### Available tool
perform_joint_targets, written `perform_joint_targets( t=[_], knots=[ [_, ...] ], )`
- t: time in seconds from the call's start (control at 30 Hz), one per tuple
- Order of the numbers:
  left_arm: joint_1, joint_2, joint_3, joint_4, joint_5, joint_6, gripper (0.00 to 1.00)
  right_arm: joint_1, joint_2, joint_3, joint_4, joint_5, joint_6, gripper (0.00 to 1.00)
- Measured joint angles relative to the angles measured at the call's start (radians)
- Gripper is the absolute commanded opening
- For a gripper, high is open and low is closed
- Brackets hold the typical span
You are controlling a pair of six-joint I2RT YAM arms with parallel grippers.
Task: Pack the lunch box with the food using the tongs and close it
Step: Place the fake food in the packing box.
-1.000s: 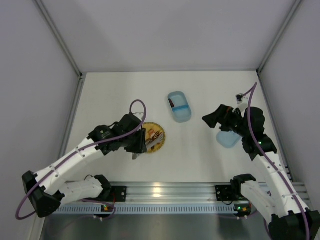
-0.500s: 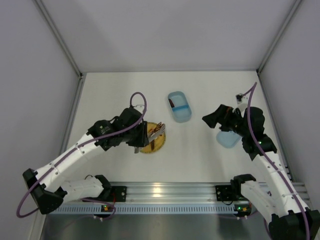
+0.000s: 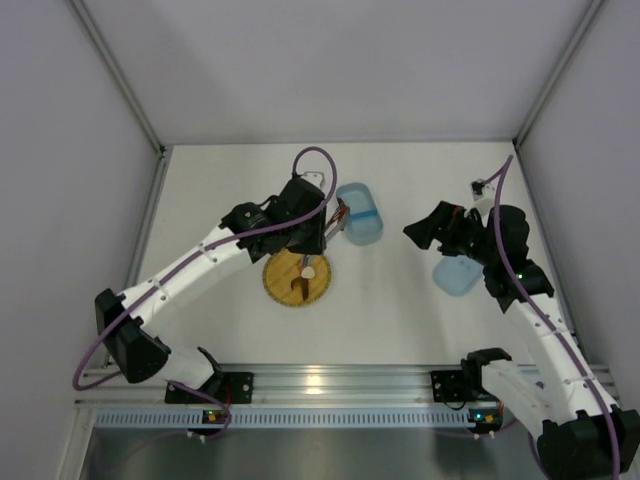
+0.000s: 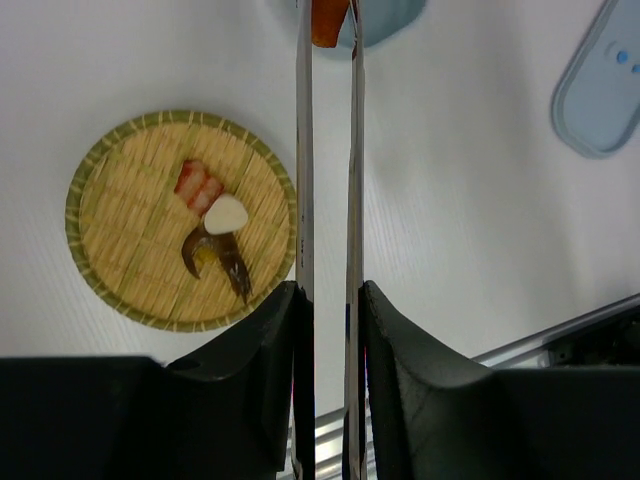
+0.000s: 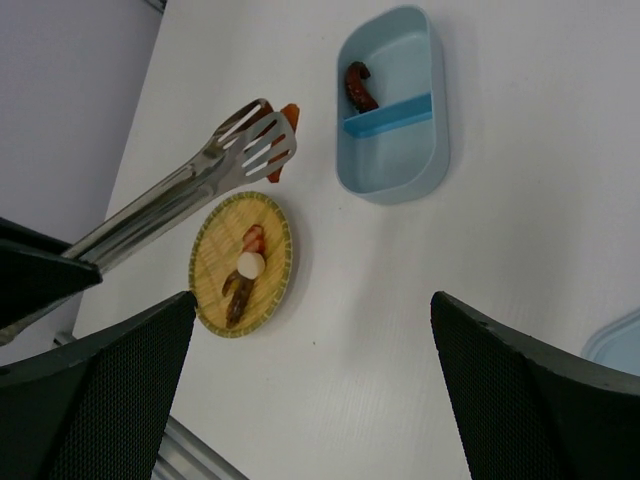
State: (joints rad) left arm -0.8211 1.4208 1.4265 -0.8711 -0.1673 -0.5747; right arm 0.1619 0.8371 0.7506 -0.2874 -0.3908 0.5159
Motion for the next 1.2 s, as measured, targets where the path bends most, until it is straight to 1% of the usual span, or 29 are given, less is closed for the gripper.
perform_joint_targets(
  t=[0.27, 0.43, 0.6, 0.83, 1.17, 1.2],
  knots=[
    [0.006, 0.196, 0.177, 0.079, -0.056, 0.025, 0.37, 0.000, 0.012, 0.033, -0.006, -0.008, -0.011, 0.99],
    [0.030, 0.293, 0.243, 0.113, -0.059, 0.033, 0.37, 0.000, 0.028, 0.040, -0.016, -0.011, -0.025, 0.99],
    [0.060, 0.332, 0.244, 0.128, -0.058, 0.039, 0.37, 0.000, 0.029, 0.040, -0.019, -0.012, -0.027, 0.99],
    [0.102, 0.344, 0.241, 0.180, -0.034, 0.047, 0.37, 0.000, 0.027, 0.040, -0.019, -0.011, -0.028, 0.99],
    [0.103, 0.404, 0.226, 0.198, 0.031, 0.050, 0.37, 0.000, 0.023, 0.040, -0.020, -0.011, -0.035, 1.00],
    [0.103, 0.404, 0.219, 0.200, 0.032, 0.050, 0.38, 0.000, 0.021, 0.040, -0.020, -0.011, -0.035, 0.99]
  ],
)
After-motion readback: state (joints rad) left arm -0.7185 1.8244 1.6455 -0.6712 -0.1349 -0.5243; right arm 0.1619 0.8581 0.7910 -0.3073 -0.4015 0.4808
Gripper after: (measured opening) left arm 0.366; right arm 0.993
